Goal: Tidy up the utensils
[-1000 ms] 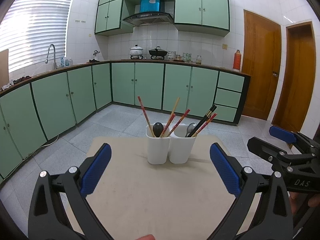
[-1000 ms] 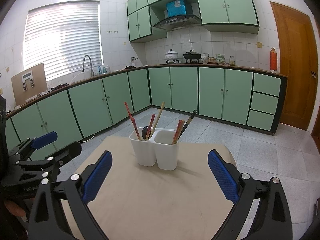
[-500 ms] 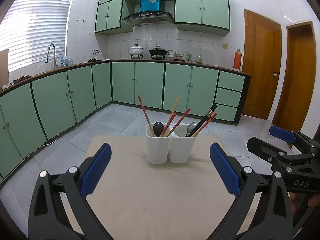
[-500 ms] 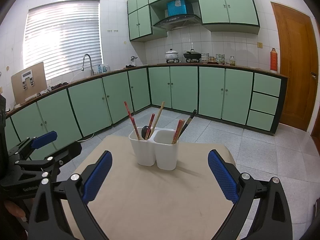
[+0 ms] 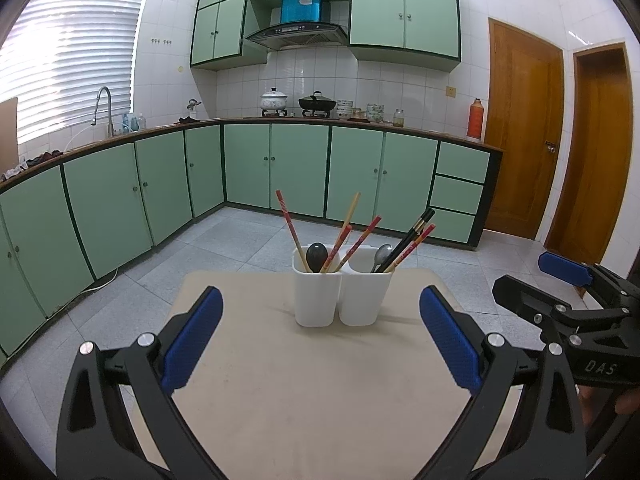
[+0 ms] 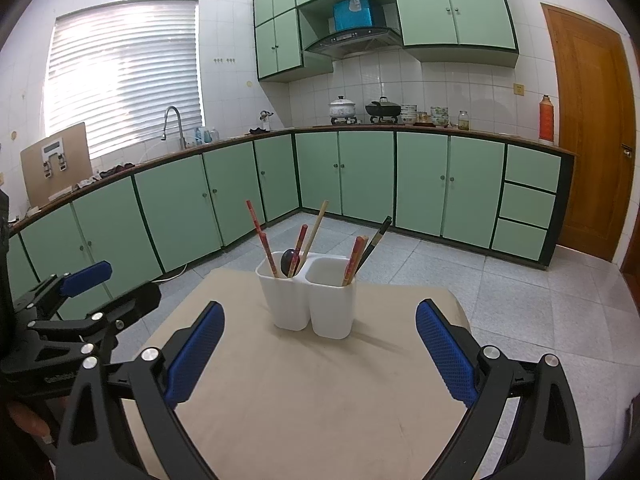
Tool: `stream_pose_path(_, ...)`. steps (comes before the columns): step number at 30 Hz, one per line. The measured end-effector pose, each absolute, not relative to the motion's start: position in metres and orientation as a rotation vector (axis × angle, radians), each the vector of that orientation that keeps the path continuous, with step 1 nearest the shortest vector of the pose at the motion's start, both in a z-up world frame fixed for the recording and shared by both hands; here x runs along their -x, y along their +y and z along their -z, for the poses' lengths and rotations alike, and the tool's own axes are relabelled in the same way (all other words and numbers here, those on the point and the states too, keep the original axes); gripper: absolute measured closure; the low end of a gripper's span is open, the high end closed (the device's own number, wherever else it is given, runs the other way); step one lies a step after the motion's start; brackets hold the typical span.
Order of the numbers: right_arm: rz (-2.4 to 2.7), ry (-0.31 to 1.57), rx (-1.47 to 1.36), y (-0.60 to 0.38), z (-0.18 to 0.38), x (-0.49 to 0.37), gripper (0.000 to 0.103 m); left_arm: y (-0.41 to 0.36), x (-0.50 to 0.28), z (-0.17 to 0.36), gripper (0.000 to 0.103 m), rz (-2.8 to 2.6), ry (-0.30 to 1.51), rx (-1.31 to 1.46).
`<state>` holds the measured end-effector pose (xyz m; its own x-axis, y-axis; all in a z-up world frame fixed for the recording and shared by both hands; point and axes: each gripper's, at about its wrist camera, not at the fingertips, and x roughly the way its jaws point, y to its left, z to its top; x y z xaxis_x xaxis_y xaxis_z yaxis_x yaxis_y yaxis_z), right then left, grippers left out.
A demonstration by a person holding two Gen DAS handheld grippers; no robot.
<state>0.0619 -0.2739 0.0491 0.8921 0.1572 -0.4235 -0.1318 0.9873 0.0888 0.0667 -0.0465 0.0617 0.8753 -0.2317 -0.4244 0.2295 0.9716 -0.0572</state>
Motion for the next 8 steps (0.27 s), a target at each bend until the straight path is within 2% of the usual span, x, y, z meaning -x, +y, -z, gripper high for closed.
stream_pose_path(8,-0.149,0.443,-0.057,-0.2744,-0.0488,-0.0622,0.009,-0.0439,-0.066,-0.0599,0.007,0.241,0.447,0.009)
